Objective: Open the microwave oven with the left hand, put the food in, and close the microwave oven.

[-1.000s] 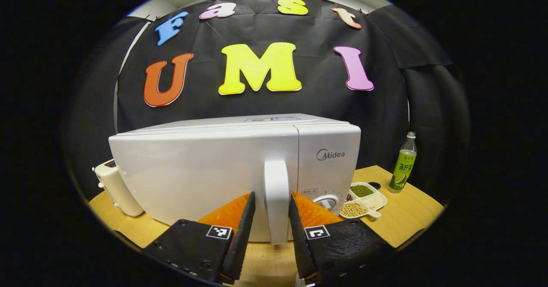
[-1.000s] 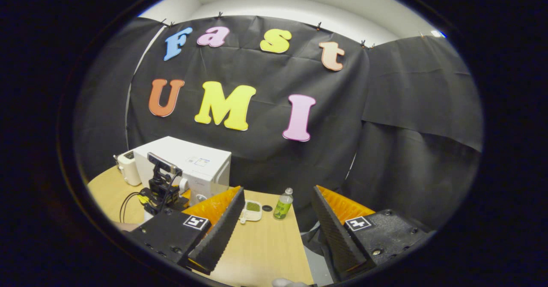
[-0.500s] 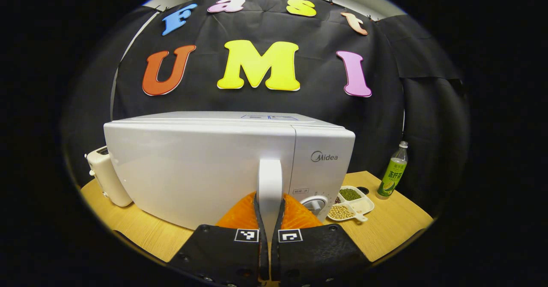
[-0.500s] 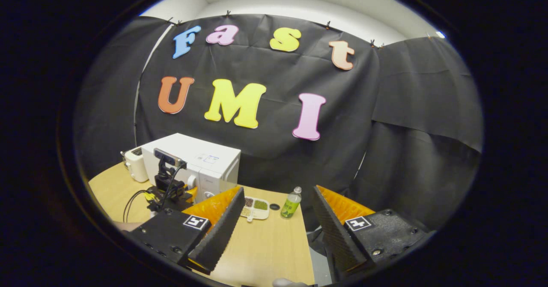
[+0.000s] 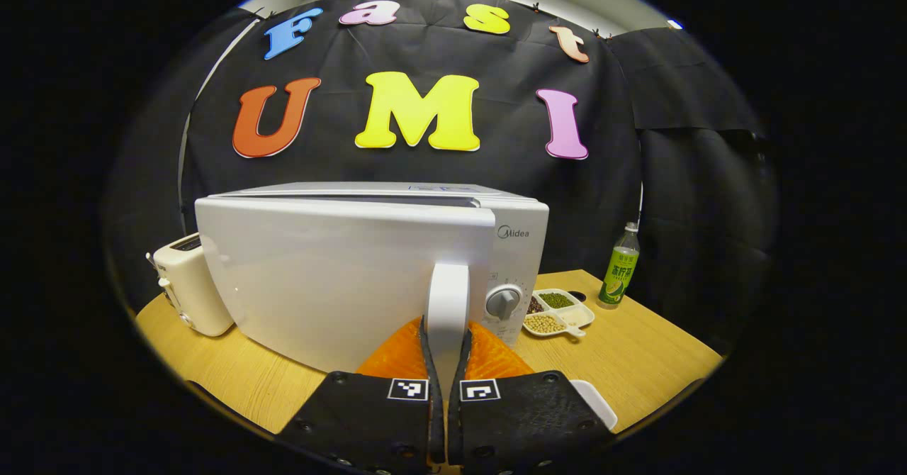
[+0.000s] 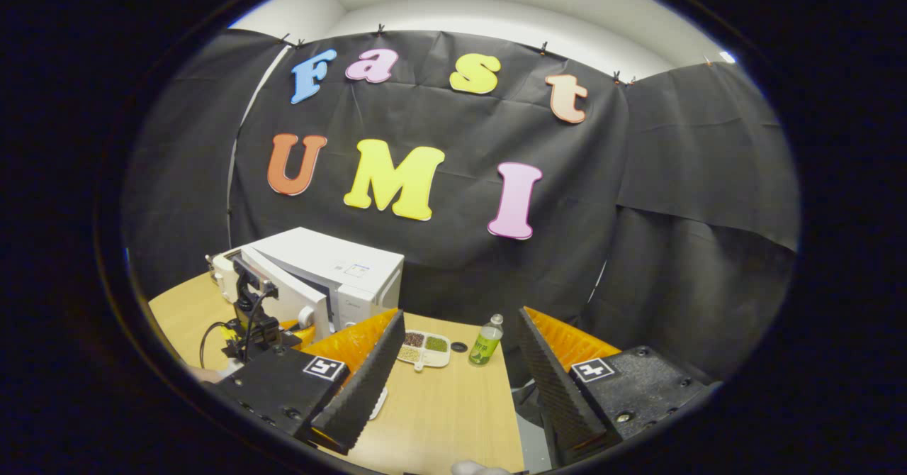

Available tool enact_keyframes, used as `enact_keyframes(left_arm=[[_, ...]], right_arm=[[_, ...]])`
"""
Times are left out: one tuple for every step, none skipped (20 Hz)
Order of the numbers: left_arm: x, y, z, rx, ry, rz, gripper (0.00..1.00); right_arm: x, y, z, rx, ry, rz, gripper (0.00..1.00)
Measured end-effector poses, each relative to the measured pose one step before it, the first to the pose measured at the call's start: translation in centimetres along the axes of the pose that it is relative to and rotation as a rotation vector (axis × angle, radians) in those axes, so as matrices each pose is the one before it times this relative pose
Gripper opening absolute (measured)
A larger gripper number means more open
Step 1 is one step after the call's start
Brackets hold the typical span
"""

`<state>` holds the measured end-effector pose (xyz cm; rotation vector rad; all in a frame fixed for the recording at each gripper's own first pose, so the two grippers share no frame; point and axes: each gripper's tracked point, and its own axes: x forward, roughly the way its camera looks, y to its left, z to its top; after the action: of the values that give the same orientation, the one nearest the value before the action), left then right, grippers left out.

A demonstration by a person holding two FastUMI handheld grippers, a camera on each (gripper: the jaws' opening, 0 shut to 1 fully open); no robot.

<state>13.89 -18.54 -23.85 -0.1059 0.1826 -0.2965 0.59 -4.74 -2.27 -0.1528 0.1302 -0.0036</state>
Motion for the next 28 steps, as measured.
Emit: enact_keyframes(left_arm=[[-1.125, 0.285, -0.118, 0.01988, -0.00021, 0.00598, 0.02], [-1.194, 0.427, -0.242, 0.01365, 0.00329, 0.00650, 0.00], [-0.858, 0.483, -0.288, 0.02088, 0.00586, 0.00975, 0.12], [-0.939, 0.918, -0.136, 0.01595, 0.00470, 0.02194, 0.20], [-0.845, 1.196, -0.200, 0.01035, 0.00399, 0.03322, 0.25], [-0.633, 0.728, -0.257, -0.00503, 0.00811, 0.00989, 0.39], [-0.605, 0.754, -0.092, -0.00773, 0.00215, 0.01296, 0.54], [-0.325, 0.890, -0.033, 0.00414, -0.00184, 0.01939, 0.77], [-0.922, 0.510, 0.118, -0.00018, 0.00316, -0.00132, 1.00], [-0.097, 0.482, -0.164, 0.00050, 0.00410, 0.00719, 0.98], [-0.509, 0.353, 0.036, 0.00905, -0.00182, 0.00791, 0.97], [-0.433, 0.277, -0.134, 0.01139, 0.00289, 0.00315, 0.96], [-0.510, 0.488, -0.057, 0.00711, -0.00169, 0.00635, 0.96], [-0.447, 0.481, -0.095, 0.00205, 0.00014, 0.00624, 0.96], [-0.519, 0.507, -0.314, -0.00193, 0.00361, 0.00573, 0.96], [-0.599, 0.622, -0.208, -0.00813, 0.00302, 0.00576, 0.96], [-0.528, 0.616, -0.285, -0.00886, 0.00688, 0.00669, 0.96], [-0.721, 0.870, -0.273, -0.00633, 0.00458, 0.01055, 0.96], [-0.712, 0.908, -0.331, -0.00186, 0.00524, 0.01433, 0.96], [-0.632, 0.938, -0.180, -0.00064, 0.00594, 0.01406, 0.96], [-0.636, 1.095, -0.281, 0.00363, 0.00385, 0.01737, 0.96], [-0.647, 1.198, -0.273, 0.00844, 0.00387, 0.01948, 0.96], [-0.463, 1.270, -0.271, 0.00769, 0.00477, 0.02126, 0.96], [-0.501, 1.418, -0.327, 0.00765, 0.00563, 0.02128, 0.97], [-0.440, 1.323, -0.298, 0.00177, 0.00275, 0.01474, 0.97], [-0.383, 1.200, -0.291, -0.00489, 0.00246, 0.01180, 0.96], [-0.241, 1.184, -0.294, -0.00909, 0.00424, 0.01076, 0.96], [-0.254, 0.999, -0.308, -0.00992, 0.00847, 0.00314, 0.96]], right_arm=[[-0.276, 0.596, -0.178, 0.00118, -0.00005, 0.01398, 0.97], [-0.257, 0.636, 0.173, -0.00235, -0.00398, 0.01286, 0.97], [-0.188, 0.590, 0.106, -0.00570, -0.00851, 0.01473, 0.97], [-0.229, 0.401, 0.221, -0.00502, -0.00818, 0.00844, 0.97], [-0.310, 0.415, 0.128, -0.00087, -0.00782, 0.01003, 0.97], [-0.226, 0.612, 0.113, 0.00410, -0.00652, 0.01366, 0.97], [-0.131, 0.510, 0.024, 0.00354, -0.00301, 0.01122, 1.00], [-0.120, 0.559, 0.024, -0.00014, -0.00252, 0.01112, 1.00], [-0.083, 0.360, 0.073, -0.00118, -0.00310, 0.00850, 1.00], [-0.157, 0.459, 0.109, -0.00282, -0.00330, 0.00787, 0.97], [-0.003, 0.234, -0.029, -0.00245, -0.00306, 0.00637, 0.96], [-0.071, 0.343, 0.031, 0.00014, -0.00181, 0.00677, 1.00], [0.026, 0.370, -0.012, 0.00307, -0.00061, 0.00670, 1.00], [0.009, 0.365, -0.075, 0.00434, 0.00298, 0.00736, 1.00], [0.116, 0.363, -0.114, 0.00385, 0.00142, 0.00731, 1.00], [0.029, 0.358, -0.076, 0.00292, 0.00190, 0.00510, 0.97], [0.084, 0.486, -0.132, 0.00318, 0.00139, 0.00909, 1.00], [0.095, 0.469, -0.111, 0.00237, 0.00192, 0.00600, 1.00], [0.097, 0.416, -0.093, 0.00154, 0.00248, 0.00798, 0.96], [0.088, 0.547, -0.275, 0.00147, 0.00336, 0.00839, 0.97], [0.116, 0.531, -0.314, 0.00158, 0.00373, 0.00851, 0.97], [0.171, 0.534, -0.302, 0.00099, 0.00505, 0.00806, 0.97], [0.172, 0.471, -0.456, -0.00026, 0.00715, 0.00534, 0.97], [0.153, 0.383, -0.364, 0.00722, 0.00058, 0.00341, 1.00], [0.256, 0.529, -0.541, 0.00404, 0.00609, 0.00705, 0.96], [0.310, 0.428, -0.676, -0.00698, 0.01347, 0.00056, 0.97], [0.335, 0.298, -0.803, -0.01054, 0.01689, -0.00151, 1.00], [0.222, 0.464, -0.662, -0.00505, 0.01379, 0.00375, 0.96]])
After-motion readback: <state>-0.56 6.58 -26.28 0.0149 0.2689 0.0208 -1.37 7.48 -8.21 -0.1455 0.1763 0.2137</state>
